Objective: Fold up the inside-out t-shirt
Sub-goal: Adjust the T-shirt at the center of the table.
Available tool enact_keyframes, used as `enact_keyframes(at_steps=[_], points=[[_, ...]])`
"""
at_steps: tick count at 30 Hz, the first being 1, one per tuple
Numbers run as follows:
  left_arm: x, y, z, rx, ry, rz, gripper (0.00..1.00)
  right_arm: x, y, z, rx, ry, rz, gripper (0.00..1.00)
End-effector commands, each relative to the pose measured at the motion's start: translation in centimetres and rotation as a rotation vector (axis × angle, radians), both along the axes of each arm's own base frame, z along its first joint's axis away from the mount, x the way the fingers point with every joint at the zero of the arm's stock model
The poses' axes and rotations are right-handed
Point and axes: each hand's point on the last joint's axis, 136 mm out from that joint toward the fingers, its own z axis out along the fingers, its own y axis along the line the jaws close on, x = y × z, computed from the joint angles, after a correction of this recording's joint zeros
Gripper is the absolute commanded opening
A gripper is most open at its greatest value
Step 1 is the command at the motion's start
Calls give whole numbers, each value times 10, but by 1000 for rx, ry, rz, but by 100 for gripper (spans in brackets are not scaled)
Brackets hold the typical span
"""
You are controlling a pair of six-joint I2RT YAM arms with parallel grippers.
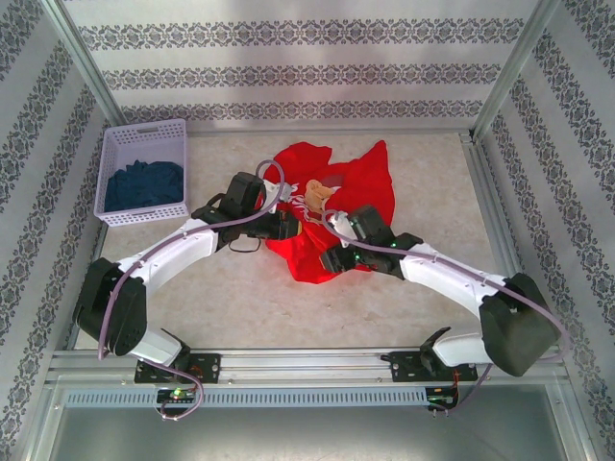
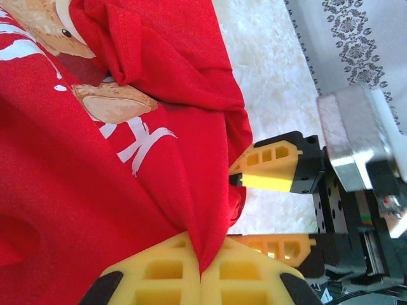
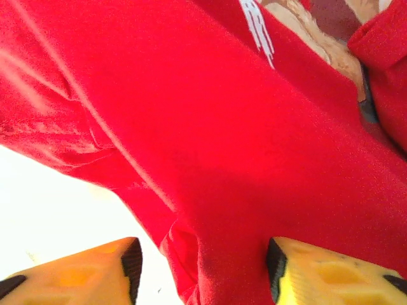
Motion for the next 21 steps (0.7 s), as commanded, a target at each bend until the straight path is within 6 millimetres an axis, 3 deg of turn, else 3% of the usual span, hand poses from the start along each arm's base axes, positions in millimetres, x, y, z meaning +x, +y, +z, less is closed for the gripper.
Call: enact_keyframes(at_steps=[1,3,5,8,11,13,16,18,21], points=[[-5,-3,20,-36,-4,-11,0,15,-1,0,-36,-101,-39,60],[-6,-3,22,-37,-7,-13,0,21,-1,-9,-82,-113,-51,65],[-7,-1,23,-30,-13,-12,0,30,2,-17,-111,-118,-62,62],[2,20,16,50,-30,75,0,31,9,-11,-73,-103,-43,24],[23,64,0,258,-78,271,0,15,21,9,95,-34,14,6],[35,79,-6,345,-128,327,3,5,30,22,239,42,41,0],[50,92,-15,454,-176,357,18,2,36,35,376,135,33,0],[55,106,-18,539,-187,399,34,3,36,39,428,177,17,0],[42,109,-6,552,-244,412,51,10,32,40,463,217,-25,0]])
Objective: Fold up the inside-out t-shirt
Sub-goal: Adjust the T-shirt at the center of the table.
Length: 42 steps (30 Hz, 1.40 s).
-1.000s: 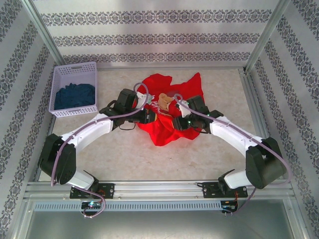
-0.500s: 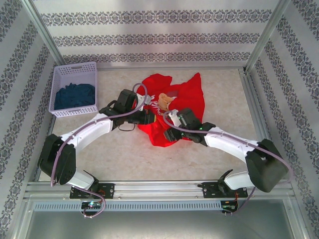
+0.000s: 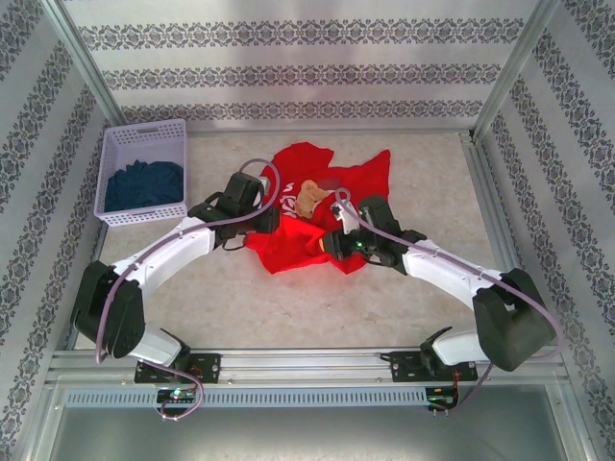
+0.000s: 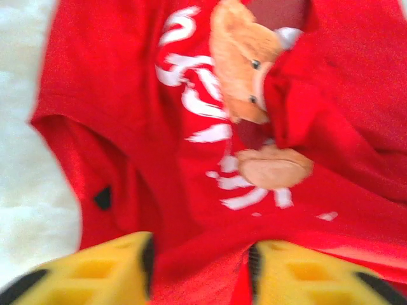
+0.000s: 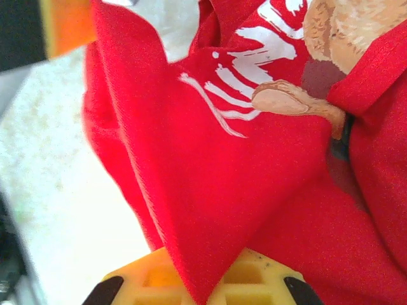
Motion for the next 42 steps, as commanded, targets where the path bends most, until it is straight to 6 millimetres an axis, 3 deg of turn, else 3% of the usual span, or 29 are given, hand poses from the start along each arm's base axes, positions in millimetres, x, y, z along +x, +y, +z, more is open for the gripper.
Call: enact_keyframes(at_steps=[1,5,9,14,18,23,31,35,42], points=[[-10,17,22,87,-104,34,54,-5,7,9,125,101,8,0],[-58,-21,36,-79,-146,-142,61,4,9,8,158,144,-6,0],[-92,-64,31,-214,-91,-363,50,7,8,4,150,153,-13,0],[-112,-113,26,-388,21,-565,36,10,4,4,147,168,-37,0],[-118,-130,14,-435,80,-628,36,12,2,5,130,174,-44,0],[-89,-124,-17,-346,118,-513,36,11,-1,5,115,165,-44,0],[-40,-105,-44,-214,100,-354,38,-1,-6,4,94,101,3,0],[-21,-103,-53,-137,57,-341,45,-4,-7,1,95,97,12,0],[-4,-112,-65,-67,11,-414,59,-2,-5,3,105,100,13,0]])
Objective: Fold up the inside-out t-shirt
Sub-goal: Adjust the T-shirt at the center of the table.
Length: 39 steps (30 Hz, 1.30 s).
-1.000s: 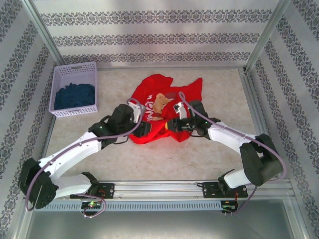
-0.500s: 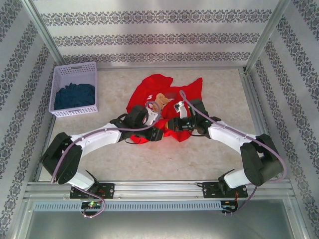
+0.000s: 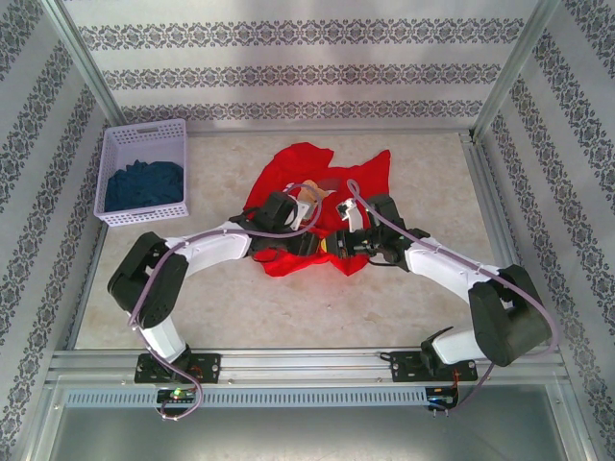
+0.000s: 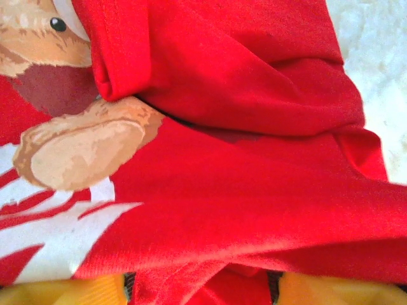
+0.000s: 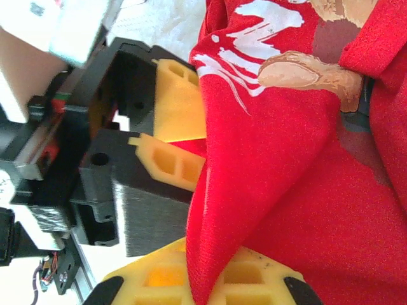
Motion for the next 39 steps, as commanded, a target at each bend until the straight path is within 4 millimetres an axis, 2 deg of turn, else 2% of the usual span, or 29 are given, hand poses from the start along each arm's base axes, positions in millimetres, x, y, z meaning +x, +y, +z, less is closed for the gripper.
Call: enact_keyframes(at_steps=[1,4,6,8,11,12,15,18,22,26,30,34,36,39], points=[[21,-4,1,39,-88,-38,60,2,1,10,25,-41,22,0],[24,-14,-9,40,-87,-89,60,5,-1,14,30,-41,8,0],[24,-19,-13,31,-83,-120,53,7,-4,18,36,-43,3,0],[25,-22,-13,19,-71,-127,36,9,-9,19,18,-51,-5,0],[17,-23,3,-57,-23,-140,2,11,-25,16,-86,-78,-32,0],[12,-20,11,-97,3,-131,0,11,-32,15,-140,-97,-41,1],[-12,-16,43,-262,102,-136,0,11,-49,15,-282,-163,-54,4],[-39,-8,73,-354,172,-146,0,13,-60,18,-379,-223,-73,5],[-70,-5,103,-450,248,-192,0,15,-61,26,-449,-293,-61,7],[-84,-3,129,-516,238,-232,0,14,-53,23,-495,-321,-25,11],[-88,-2,148,-610,253,-253,0,25,-62,14,-561,-271,-111,24],[-69,6,152,-691,304,-133,0,23,-75,5,-670,-194,-135,38],[-62,8,145,-669,325,-74,0,16,-73,9,-646,-223,-119,41],[-57,10,140,-659,346,-26,0,2,-57,27,-489,-312,-66,46]])
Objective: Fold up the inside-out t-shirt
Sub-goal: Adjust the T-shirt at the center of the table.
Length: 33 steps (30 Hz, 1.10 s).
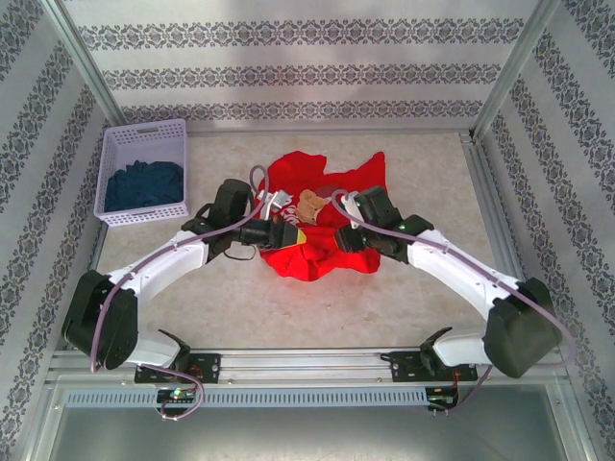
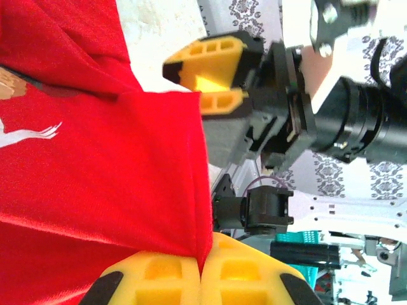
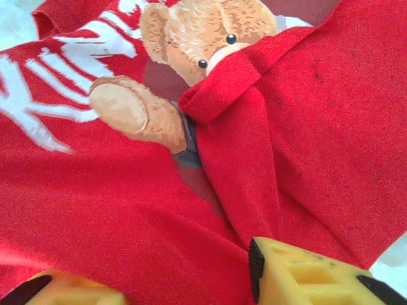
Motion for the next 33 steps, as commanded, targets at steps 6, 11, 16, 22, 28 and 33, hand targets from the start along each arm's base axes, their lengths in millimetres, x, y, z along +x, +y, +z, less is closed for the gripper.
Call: enact_keyframes(at_steps=[6,11,16,22,28,33], points=[[15,2,15,-43,52,83,0,-47,37,39,258,-158,242,52],[16,3,13,-37,68,87,0,-60,60,46,277,-233,340,57],[14,4,13,-35,72,87,0,-64,79,33,266,-241,384,42],[12,6,15,-26,71,87,0,-58,90,18,253,-233,414,40],[10,7,16,-24,64,81,0,-45,90,4,201,-234,388,37],[11,9,14,-13,66,88,0,-40,90,2,184,-245,385,11]])
